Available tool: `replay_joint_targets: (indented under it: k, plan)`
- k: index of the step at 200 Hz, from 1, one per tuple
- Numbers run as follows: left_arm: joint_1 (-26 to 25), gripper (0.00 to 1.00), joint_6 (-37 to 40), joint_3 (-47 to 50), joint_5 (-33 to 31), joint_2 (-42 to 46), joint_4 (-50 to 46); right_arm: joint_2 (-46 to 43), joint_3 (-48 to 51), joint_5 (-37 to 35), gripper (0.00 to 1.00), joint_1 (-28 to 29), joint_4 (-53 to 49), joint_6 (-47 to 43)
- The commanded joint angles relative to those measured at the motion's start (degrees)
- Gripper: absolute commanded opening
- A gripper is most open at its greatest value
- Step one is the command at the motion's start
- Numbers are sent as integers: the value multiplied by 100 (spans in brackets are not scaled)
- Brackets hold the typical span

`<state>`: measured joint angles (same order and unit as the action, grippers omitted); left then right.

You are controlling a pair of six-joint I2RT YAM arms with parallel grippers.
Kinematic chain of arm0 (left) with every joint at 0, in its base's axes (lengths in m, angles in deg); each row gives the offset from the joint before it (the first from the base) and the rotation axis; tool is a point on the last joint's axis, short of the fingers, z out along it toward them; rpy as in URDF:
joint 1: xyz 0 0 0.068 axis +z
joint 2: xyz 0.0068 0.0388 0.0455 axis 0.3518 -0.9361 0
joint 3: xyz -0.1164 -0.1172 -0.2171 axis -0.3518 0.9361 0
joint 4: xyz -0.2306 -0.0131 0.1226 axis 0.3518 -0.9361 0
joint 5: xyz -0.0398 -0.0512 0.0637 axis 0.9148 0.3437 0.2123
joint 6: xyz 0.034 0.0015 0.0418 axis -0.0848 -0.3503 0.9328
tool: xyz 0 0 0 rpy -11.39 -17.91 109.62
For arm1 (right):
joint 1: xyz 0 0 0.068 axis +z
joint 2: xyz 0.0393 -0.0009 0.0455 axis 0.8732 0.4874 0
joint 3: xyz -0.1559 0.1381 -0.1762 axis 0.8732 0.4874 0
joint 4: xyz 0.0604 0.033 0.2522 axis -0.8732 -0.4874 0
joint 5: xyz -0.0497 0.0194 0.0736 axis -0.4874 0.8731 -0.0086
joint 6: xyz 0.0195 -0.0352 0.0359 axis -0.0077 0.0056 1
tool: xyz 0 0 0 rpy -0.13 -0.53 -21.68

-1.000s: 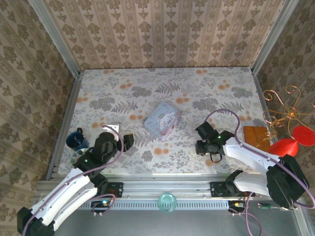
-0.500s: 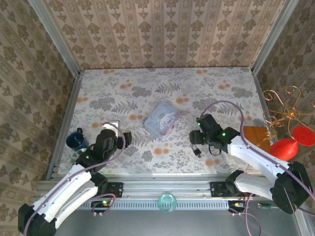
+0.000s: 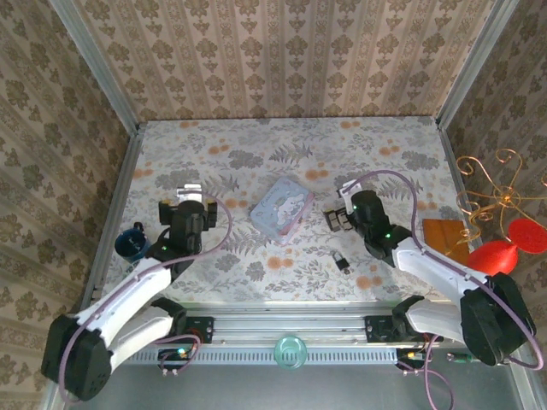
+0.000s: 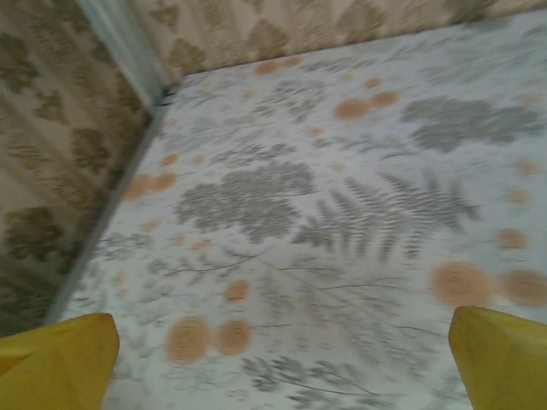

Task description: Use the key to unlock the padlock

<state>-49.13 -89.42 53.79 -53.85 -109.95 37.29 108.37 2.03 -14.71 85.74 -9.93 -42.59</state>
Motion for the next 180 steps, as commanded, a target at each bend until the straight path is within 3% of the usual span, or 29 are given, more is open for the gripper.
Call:
replay_joint_targets:
  k: [1,38,57,75,115,139,161,180]
  plan:
    - [324,100,737,13,-236,-476,638,211,187,-271,100,-289,648,-475]
    - [749,100,1517,475,318,-1209,1929,849,510,-409,100,-790,1578,-543]
    - [1084,100,1352,569,669,-1593,2362,1028,476,-340,100,-965,1865,-695]
    - [1318,100,1390,561,1290,-1870,2708,1131,472,46,100,-1193,2183,-796]
    - [1857,100,1616,852,2313,-2361,4471,1255,463,1004,100,-1806,2622,-547]
    - [2532,100,889,972,3173,-2674,5021,1287,218,1544,100,-2221,2335,-236]
    - [2730,100,755,1199,3218,-3649,6571,1287,262,2275,100,-2547,2355,-134]
    - [2731,100,724,998,3407,-3406,5728,1287,287,2729,100,-2659,2457,-71]
